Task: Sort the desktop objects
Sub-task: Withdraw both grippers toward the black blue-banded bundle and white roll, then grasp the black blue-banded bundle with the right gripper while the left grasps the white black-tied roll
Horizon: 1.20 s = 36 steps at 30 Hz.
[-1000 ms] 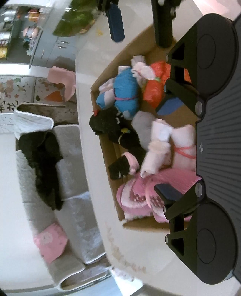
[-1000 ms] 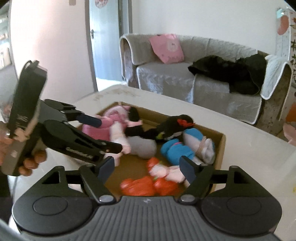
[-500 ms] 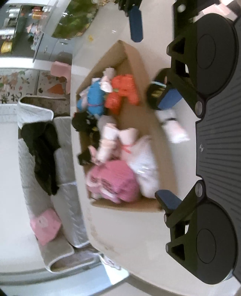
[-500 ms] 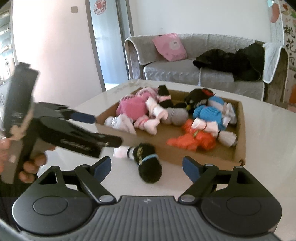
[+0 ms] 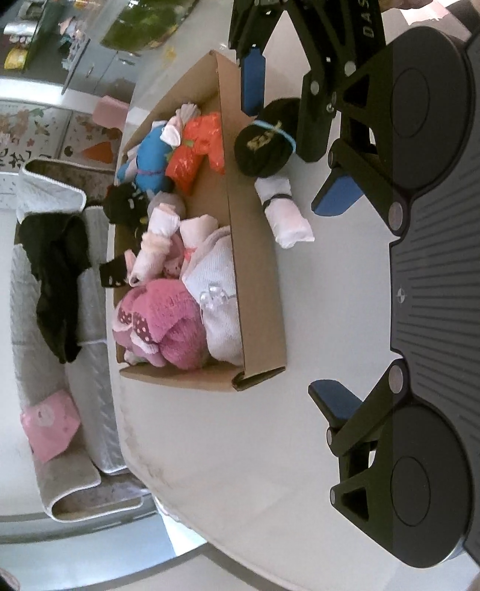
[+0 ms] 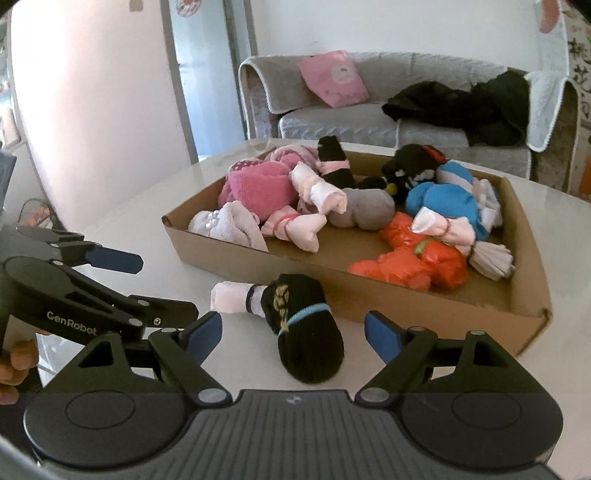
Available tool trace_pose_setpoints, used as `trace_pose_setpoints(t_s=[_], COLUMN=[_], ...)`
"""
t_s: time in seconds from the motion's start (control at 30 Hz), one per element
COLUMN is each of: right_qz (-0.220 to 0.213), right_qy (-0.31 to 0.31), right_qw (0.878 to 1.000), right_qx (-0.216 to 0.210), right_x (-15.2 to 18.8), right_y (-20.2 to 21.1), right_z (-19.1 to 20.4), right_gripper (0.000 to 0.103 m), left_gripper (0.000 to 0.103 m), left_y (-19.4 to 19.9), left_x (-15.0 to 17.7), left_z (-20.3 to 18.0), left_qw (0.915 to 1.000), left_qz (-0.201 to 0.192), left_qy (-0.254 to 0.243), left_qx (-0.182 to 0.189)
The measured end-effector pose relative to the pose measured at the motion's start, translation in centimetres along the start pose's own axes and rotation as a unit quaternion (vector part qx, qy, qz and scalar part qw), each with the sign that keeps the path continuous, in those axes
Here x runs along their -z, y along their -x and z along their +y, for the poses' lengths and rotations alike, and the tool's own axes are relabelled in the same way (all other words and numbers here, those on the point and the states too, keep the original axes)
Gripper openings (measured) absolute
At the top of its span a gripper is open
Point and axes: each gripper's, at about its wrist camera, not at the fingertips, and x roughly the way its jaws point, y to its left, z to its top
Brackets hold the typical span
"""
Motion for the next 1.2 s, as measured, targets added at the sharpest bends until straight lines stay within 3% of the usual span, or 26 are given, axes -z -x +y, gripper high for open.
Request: trace_pose_setpoints(t_s=[0.23, 0.4, 0.73, 1.0, 1.2], right_qz=[0.027, 0.025, 0.01, 0.005, 0.0], right_qy=[0.011, 0.002, -0.052, -0.069, -0.076], right_qw=[0.999, 1.0, 0.999, 0.997, 0.997], right_qx=[-0.015, -0.008, 0.006, 0.016, 0.016], right_x=[0.2, 0.7, 2.2, 3.3, 3.3], right_y=[-1.5, -0.6, 2.7, 5.0, 5.2], right_z=[0.0, -0.6, -3.7, -5.4, -6.6], right_gripper=[0.063, 0.035, 0.035, 0.035, 0.035], left_gripper=[0.097, 0.097, 0.097, 0.097, 0.099], left_y=[0.6, 0.5, -0.1, -2.0, -3.3], left_x=[0.7, 0.9, 0.6, -0.6, -0.9], left_z=[1.4, 1.1, -1.3, -3.6, -6.0], left_qw=[0.9999, 0.9999, 0.9999, 0.9998, 0.9994], left_qz=[-0.001, -0.003, -0.005, 0.002, -0.01], left_qy=[0.008, -0.002, -0.012, 0.013, 0.033], left_qx=[-0.009, -0.01, 0.006, 0.015, -0.012])
